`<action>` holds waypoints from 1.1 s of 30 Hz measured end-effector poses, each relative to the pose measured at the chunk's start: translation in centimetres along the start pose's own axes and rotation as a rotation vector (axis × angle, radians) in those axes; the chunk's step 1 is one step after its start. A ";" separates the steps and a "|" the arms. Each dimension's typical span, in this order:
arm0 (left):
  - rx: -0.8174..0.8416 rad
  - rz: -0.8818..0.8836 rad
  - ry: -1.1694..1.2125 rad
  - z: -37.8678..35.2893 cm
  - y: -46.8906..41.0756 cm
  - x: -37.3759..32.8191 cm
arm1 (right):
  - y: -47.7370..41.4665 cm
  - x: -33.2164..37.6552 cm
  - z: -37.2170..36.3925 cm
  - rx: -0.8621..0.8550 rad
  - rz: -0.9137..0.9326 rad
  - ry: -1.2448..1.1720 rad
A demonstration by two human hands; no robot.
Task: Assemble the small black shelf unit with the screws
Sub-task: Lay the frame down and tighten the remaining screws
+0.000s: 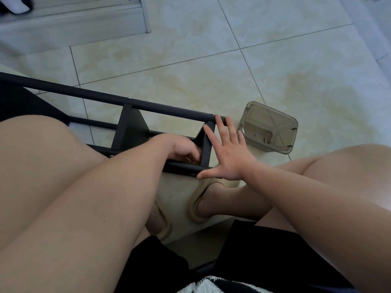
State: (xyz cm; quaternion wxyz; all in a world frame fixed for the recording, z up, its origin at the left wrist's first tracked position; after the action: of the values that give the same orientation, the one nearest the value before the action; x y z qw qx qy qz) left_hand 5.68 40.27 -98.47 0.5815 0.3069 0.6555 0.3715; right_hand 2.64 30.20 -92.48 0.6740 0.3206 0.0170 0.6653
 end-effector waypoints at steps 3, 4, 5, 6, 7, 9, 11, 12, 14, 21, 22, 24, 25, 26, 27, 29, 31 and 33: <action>-0.004 0.020 -0.012 0.1 0.1 0.1 | 0.0 0.0 0.1 -0.009 0.001 -0.002; -0.008 0.046 -0.050 0.2 0.2 0.2 | 0.0 0.0 0.1 -0.010 0.001 0.000; -0.019 0.068 -0.091 0.3 0.4 0.4 | 0.0 0.0 0.0 -0.009 -0.001 0.001; -0.031 0.079 -0.122 0.4 0.4 0.5 | 0.0 -0.1 0.0 -0.008 -0.002 0.001; -0.042 0.078 -0.139 0.5 0.4 0.5 | 0.0 -0.1 0.0 -0.007 -0.002 0.000; -0.061 0.058 -0.145 0.6 0.3 0.3 | 0.0 -0.1 0.0 -0.004 -0.003 -0.001; -0.066 0.043 -0.137 0.6 0.4 0.2 | 0.0 -0.1 -0.1 -0.002 -0.003 0.003; -0.055 0.032 -0.124 0.6 0.4 0.2 | 0.0 -0.1 -0.1 -0.001 -0.002 0.005; -0.016 0.011 -0.093 0.2 0.4 0.0 | 0.0 -0.1 -0.1 -0.002 -0.001 0.004; 0.018 0.048 -0.049 -0.1 0.5 0.2 | 0.0 0.0 -0.1 -0.006 0.000 0.006; 0.027 0.069 -0.086 -0.3 0.6 0.3 | 0.0 0.0 -0.1 -0.004 -0.001 0.002; 0.011 0.096 -0.130 -0.2 0.7 0.5 | 0.0 0.0 -0.1 -0.002 -0.003 -0.001; -0.006 0.100 -0.139 0.0 0.7 0.5 | 0.0 0.0 -0.1 -0.001 -0.003 0.002; -0.024 0.093 -0.141 0.2 0.6 0.5 | 0.0 0.0 -0.1 0.001 -0.004 0.004; -0.039 0.085 -0.134 0.4 0.5 0.5 | 0.0 0.0 -0.1 0.002 -0.004 0.005; -0.039 0.060 -0.096 0.3 0.6 0.3 | 0.0 -0.1 -0.1 0.002 -0.005 0.001; -0.022 0.032 -0.051 0.1 0.5 0.1 | 0.0 -0.1 -0.1 0.001 -0.003 -0.002; -0.019 0.017 -0.021 0.1 0.4 0.1 | 0.0 0.0 -0.1 0.001 -0.001 -0.001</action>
State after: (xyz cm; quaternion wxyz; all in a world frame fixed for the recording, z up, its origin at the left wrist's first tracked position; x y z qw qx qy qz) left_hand 5.71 40.54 -98.21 0.5880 0.3110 0.6430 0.3795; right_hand 2.62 30.19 -92.56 0.6741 0.3213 0.0171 0.6649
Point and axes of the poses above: each hand's wrist, its own y-axis away from the middle knuckle, its own z-axis out of the back of the hand, x = y × z, the point moved 9 cm from there along -y, towards the middle knuckle, and after that the axes turned 15 degrees about -y, right-handed, at the moved point
